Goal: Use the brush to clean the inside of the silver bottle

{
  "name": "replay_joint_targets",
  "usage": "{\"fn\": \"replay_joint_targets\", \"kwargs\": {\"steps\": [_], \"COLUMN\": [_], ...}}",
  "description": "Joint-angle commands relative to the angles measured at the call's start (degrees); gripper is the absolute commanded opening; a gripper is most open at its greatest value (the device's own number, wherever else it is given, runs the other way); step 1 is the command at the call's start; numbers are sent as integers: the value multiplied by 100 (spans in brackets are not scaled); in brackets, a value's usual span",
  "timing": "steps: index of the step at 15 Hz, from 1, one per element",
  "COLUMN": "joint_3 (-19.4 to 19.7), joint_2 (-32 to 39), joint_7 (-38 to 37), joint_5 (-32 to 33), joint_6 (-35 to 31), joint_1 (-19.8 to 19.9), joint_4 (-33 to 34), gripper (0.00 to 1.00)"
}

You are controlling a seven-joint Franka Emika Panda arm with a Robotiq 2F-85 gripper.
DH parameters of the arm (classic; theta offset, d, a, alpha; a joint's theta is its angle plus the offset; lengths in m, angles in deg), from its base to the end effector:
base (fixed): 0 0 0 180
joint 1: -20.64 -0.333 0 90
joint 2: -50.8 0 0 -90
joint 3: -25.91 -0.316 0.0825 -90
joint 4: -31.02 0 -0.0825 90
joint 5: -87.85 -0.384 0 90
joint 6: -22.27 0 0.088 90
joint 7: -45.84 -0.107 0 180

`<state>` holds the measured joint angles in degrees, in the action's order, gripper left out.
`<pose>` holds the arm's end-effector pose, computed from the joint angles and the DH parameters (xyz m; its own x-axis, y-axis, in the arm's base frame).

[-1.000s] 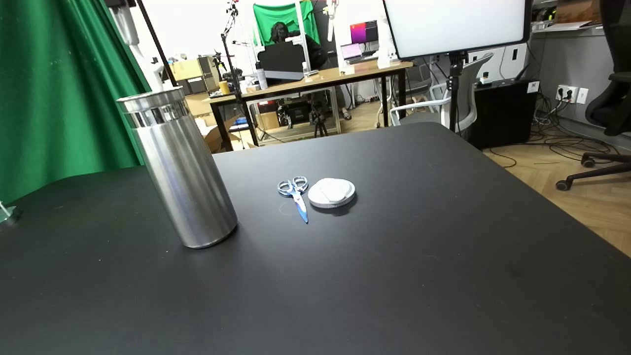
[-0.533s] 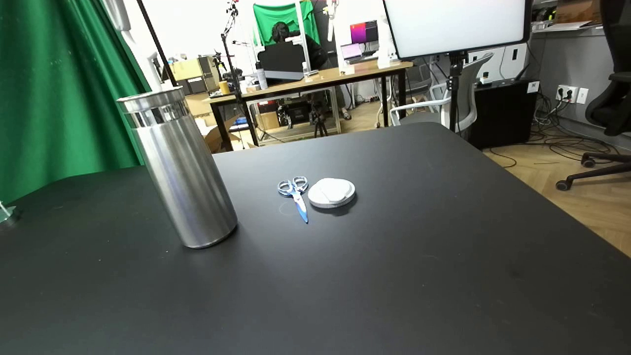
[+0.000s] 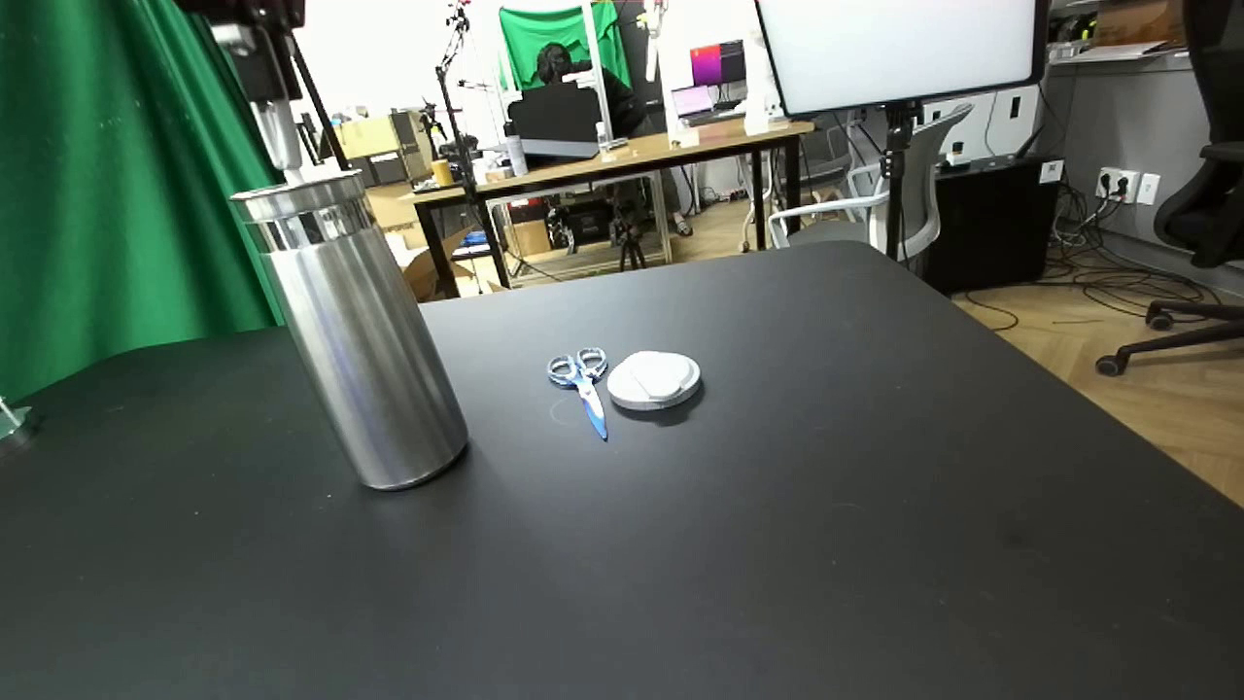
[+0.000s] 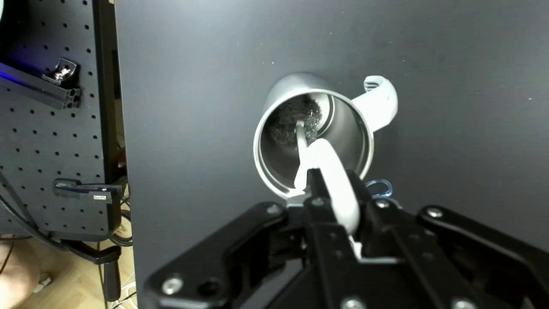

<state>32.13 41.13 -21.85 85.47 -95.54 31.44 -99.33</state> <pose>0.4625 -0.1402 0.4217 0.0728 -0.9949 -0.0695 -0.9968 -0.0749 0.0274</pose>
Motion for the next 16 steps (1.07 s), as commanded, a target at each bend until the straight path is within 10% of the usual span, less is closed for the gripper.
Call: {"fn": "replay_joint_targets", "kwargs": {"steps": [1,16], "joint_3": [37,-101], "joint_2": [217,-992], "joint_7": [11,496], "joint_5": [-2,-78], "joint_6": [-128,248], "joint_1": [-1,-59], "joint_4": [-73,148], "gripper": [4,4]}}
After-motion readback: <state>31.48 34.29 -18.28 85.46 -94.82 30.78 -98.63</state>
